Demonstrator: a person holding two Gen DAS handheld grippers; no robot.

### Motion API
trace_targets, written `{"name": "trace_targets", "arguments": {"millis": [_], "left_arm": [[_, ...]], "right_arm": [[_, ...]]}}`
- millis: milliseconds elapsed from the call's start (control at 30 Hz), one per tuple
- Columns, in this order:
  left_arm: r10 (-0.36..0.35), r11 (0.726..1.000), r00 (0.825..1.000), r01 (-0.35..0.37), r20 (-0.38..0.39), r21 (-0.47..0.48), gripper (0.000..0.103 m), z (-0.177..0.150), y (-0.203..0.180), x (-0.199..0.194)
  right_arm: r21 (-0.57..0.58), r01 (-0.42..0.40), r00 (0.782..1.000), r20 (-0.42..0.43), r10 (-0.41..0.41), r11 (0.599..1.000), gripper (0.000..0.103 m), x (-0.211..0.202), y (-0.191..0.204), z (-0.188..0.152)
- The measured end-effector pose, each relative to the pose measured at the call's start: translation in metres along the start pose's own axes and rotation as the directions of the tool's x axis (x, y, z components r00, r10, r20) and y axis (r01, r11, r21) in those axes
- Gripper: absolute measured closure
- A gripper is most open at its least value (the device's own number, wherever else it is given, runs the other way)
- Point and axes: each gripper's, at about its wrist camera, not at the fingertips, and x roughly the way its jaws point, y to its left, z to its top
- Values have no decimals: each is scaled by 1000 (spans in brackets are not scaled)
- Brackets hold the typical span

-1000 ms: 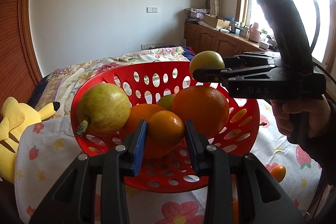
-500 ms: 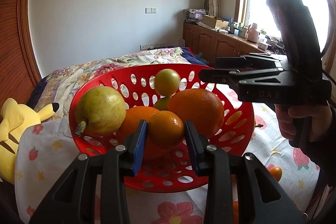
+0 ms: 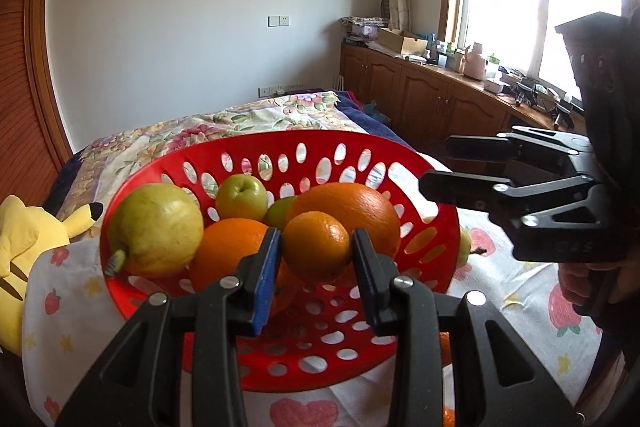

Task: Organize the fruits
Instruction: 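Open both tools to release the apple and orange into the basket, then move both tools back toward the oranges on the cloth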

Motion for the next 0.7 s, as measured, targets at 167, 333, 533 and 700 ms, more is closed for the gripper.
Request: {"name": "trace_targets", "arguments": {"millis": [167,333,533,700], "left_arm": [[4,1000,1000,-4,8,2,65,-3,-5,-3],[22,1000,1000,-22,9,-10,62,-7,-4,-15],[32,999,999,-31,20,-27,56,-21,-7,-34],[41,999,999,-40,19,-24,52,-41,-14,-48]], "right_arm": [[5,2,1000,4,-2,1000,42,-12,5,-7],[4,4,1000,5,-4,1000,42,-24,16,-17],[20,13,1000,12,-13,1000,42,-41,20,-28],[39,26,999,19,-27,999,42,-57,24,-41]]}}
